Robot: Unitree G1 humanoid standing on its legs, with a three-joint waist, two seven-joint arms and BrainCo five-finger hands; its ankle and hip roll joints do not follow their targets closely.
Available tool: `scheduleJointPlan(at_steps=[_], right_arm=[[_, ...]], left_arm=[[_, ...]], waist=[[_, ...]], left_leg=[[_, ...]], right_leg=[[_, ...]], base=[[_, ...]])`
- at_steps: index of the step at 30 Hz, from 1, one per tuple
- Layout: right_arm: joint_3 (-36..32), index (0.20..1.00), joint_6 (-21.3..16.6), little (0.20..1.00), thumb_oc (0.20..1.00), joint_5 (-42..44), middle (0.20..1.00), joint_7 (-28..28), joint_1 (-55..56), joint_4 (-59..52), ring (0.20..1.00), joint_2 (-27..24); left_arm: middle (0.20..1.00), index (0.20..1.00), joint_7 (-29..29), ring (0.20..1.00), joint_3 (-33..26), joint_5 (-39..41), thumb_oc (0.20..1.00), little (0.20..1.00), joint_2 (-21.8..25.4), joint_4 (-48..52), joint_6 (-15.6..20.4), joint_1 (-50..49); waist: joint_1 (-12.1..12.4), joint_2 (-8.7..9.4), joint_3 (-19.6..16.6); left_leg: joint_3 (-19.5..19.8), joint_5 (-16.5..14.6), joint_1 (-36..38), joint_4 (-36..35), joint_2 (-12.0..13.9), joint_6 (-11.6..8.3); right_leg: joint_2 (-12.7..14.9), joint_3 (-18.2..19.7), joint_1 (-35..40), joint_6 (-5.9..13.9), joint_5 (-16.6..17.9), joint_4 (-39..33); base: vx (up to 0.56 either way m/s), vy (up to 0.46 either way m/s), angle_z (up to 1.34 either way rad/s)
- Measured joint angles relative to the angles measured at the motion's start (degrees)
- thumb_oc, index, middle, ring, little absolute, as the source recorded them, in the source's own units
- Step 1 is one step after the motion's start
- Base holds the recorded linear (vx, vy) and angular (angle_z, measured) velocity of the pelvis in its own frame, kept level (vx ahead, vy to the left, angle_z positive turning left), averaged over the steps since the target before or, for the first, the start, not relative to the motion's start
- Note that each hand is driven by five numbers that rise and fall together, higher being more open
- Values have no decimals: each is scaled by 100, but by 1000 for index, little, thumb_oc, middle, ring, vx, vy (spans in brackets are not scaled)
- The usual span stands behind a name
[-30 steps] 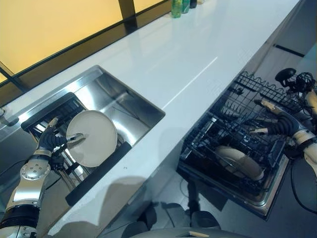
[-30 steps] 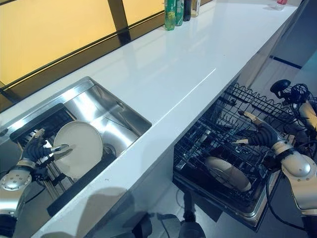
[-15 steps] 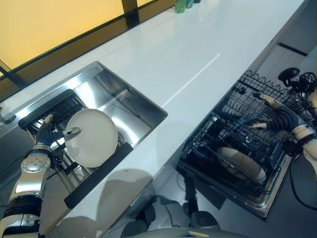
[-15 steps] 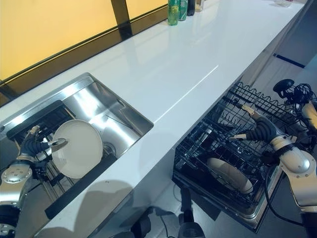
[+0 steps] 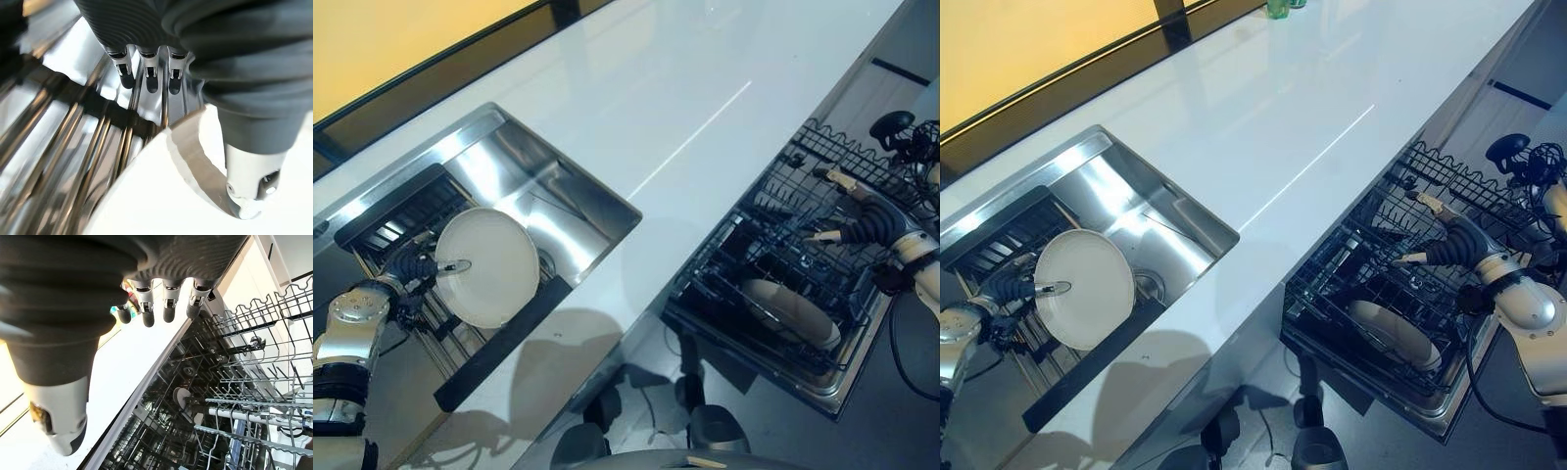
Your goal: Pick up plates and place into dishwasher.
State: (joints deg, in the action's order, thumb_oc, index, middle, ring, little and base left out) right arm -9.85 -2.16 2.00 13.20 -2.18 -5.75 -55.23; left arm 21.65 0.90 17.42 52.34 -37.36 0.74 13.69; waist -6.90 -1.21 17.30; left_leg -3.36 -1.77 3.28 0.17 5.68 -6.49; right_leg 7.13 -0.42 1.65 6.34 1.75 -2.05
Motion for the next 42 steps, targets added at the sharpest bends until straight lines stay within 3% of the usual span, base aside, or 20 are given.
scheduleJointPlan(at_steps=[7,16,17,18,19,31,42], right_arm=[[1,1000,-43,1000,1000,47,1000,0,6,7,1000,-3],[111,1000,-47,1000,1000,156,1000,-83,26,-4,1000,-31],[111,1000,-47,1000,1000,157,1000,-106,28,-3,1000,-31],[111,1000,-46,1000,1000,158,1000,-110,30,-3,1000,-31],[111,1000,-46,1000,1000,167,1000,-115,35,-4,1000,-31],[94,1000,-3,1000,1000,220,1000,-263,246,-105,1000,-31],[84,1000,0,1000,1000,327,1000,-340,317,-137,1000,-31]], left_arm=[[1000,1000,1066,1000,-121,479,1000,1000,389,-2,-310,7],[1000,1000,1704,1000,-266,1368,1000,1000,560,-12,-562,-80],[900,900,1774,900,-289,1496,900,900,581,-12,-560,-101],[498,498,1840,498,-290,1575,498,498,609,3,-561,-114],[200,200,1890,200,-290,1606,200,200,624,35,-560,-124],[200,200,2050,200,-427,2055,200,200,732,949,-878,-382],[200,200,2073,200,-501,2054,200,200,749,959,-939,-403]], waist=[[15,-3,7],[42,-3,7],[44,-3,7],[59,-3,7],[76,-3,6],[221,23,-10],[219,132,-108]], left_leg=[[1,-3,13,-7,-8,6],[9,-7,218,-133,-38,13],[11,-6,215,-140,-44,13],[13,-6,214,-144,-50,14],[17,-6,214,-146,-57,13],[56,-6,418,-269,-89,14],[56,-6,511,-303,-63,14]], right_leg=[[19,-4,13,1,0,-3],[56,-29,229,2,0,-130],[62,-31,228,2,0,-135],[70,-33,228,2,0,-142],[78,-35,229,2,0,-145],[128,-71,497,3,1,-150],[109,-119,622,4,1,-226]], base=[[43,-1,0],[38,-2,1],[0,0,0],[0,0,0],[0,0,0],[9,-17,9],[7,-4,2]])
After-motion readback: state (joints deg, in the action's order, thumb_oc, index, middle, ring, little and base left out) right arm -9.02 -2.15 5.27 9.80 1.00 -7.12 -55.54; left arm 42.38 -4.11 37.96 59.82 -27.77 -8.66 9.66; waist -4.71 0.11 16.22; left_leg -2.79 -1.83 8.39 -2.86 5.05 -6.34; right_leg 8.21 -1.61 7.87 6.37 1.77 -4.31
